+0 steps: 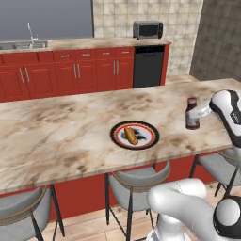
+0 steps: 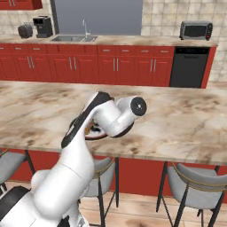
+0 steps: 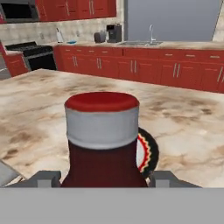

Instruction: Move the hot dog bun to the plate on the dining table and place the condiment next to that plate. Then navigate to the fridge and take the sausage and place it on the plate as well.

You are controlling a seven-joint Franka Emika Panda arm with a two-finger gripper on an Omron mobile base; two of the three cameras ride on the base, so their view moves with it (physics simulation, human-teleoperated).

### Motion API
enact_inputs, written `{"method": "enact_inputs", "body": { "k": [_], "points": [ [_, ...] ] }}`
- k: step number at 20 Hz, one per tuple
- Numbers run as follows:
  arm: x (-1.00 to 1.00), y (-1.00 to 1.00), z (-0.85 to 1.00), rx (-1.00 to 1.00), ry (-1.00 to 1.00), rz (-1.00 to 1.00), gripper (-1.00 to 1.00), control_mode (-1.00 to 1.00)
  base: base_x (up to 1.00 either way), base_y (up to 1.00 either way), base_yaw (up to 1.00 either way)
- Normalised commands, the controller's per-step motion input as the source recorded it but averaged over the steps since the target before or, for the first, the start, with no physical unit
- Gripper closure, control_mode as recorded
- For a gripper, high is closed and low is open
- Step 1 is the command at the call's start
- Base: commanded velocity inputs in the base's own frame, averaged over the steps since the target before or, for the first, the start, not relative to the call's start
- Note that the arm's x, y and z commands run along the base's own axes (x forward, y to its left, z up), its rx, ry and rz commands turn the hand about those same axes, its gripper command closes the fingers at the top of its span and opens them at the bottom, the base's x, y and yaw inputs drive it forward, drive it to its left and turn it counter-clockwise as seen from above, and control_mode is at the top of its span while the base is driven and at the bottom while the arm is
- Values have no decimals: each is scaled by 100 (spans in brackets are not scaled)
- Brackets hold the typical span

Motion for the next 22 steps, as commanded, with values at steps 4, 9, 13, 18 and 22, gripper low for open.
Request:
{"method": "enact_inputs", "body": {
  "k": [4, 9, 13, 18, 22],
  "points": [
    [82, -1, -59, 3, -20, 22, 100, -100, 0, 0, 0],
    [68, -11, -51, 1, -13, 15, 100, -100, 0, 0, 0],
    [62, -42, -33, 0, 0, 11, 100, -100, 0, 0, 0],
    [42, -38, -18, 0, 0, 10, 100, -100, 0, 0, 0],
    [34, -18, -17, 3, 0, 12, 100, -100, 0, 0, 0]
  ]
}}
